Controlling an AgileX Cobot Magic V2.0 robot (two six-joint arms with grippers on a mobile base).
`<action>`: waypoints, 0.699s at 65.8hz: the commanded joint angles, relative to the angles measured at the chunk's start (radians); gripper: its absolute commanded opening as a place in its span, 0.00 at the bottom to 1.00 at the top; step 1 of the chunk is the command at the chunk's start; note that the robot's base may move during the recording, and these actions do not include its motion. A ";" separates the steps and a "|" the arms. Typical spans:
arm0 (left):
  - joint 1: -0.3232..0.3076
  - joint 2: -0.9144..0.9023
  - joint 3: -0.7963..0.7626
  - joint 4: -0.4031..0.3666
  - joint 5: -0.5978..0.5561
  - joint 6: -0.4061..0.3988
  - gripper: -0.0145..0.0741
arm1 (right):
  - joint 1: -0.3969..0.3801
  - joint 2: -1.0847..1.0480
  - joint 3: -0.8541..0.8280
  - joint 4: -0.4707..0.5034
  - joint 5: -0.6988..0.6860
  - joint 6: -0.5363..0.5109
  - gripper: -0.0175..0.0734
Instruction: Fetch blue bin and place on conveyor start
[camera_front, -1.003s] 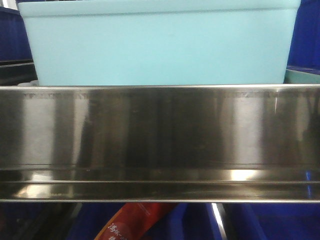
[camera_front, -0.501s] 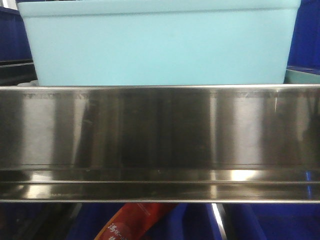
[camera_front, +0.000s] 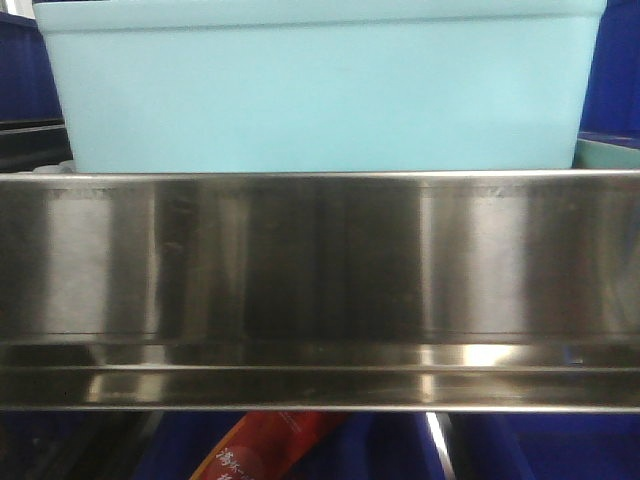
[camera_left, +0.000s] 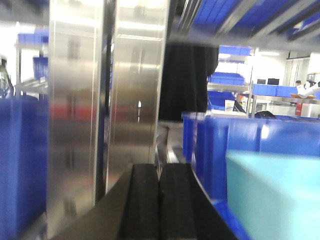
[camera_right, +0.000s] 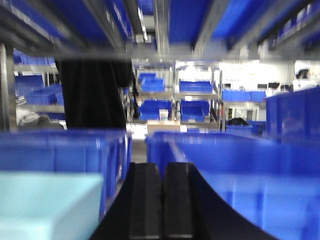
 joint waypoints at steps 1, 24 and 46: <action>0.006 0.061 -0.155 0.026 0.142 -0.003 0.17 | 0.003 0.083 -0.147 0.004 0.131 -0.005 0.05; -0.013 0.364 -0.464 0.019 0.284 -0.003 0.77 | 0.003 0.398 -0.332 0.030 0.209 -0.007 0.82; -0.334 0.650 -0.641 0.019 0.421 0.011 0.77 | 0.145 0.603 -0.472 0.079 0.270 -0.053 0.82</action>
